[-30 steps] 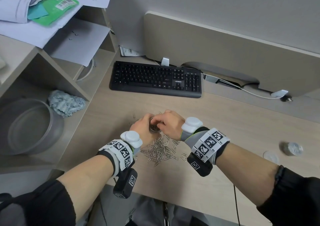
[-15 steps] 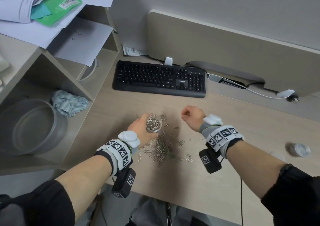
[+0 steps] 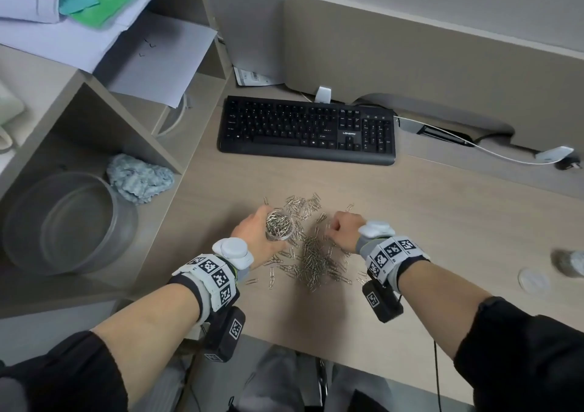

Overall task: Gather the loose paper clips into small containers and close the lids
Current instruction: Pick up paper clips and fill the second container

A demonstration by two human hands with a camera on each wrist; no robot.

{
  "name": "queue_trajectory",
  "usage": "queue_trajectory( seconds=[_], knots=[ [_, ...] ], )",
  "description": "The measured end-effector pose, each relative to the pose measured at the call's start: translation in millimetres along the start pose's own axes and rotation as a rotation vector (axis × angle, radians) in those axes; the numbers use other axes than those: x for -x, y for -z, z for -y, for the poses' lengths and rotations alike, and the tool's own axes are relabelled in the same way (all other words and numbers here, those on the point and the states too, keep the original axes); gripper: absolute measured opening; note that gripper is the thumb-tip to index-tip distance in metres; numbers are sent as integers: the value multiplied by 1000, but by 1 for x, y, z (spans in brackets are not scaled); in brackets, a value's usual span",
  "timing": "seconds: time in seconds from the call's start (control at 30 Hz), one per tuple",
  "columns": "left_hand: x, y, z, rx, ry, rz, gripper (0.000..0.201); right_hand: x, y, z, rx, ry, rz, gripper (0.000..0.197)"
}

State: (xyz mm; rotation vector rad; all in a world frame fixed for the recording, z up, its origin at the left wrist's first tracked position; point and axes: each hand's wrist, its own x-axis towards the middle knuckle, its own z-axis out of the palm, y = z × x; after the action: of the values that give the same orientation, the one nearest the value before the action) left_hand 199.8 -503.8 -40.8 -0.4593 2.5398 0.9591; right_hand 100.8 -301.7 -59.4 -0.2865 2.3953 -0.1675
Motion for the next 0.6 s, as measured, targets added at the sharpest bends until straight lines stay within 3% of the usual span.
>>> queue_trajectory(
  seconds=[0.13, 0.27, 0.37, 0.47, 0.6],
  knots=[
    [1, 3, 4, 10, -3, 12, 71, 5, 12, -17, -16, -117, -28, 14],
    [4, 2, 7, 14, -25, 19, 69, 23, 28, -64, 44, -319, 18, 24],
    [6, -2, 11, 27, -35, 28, 61, 24, 22, -72, 63, -388, 38, 31],
    [7, -7, 14, 5, -42, 57, 60, 24, 6, -58, 92, -331, 52, 27],
    [6, -11, 11, -5, -53, 72, 63, 33, -12, -24, 90, -97, 70, 15]
  ],
)
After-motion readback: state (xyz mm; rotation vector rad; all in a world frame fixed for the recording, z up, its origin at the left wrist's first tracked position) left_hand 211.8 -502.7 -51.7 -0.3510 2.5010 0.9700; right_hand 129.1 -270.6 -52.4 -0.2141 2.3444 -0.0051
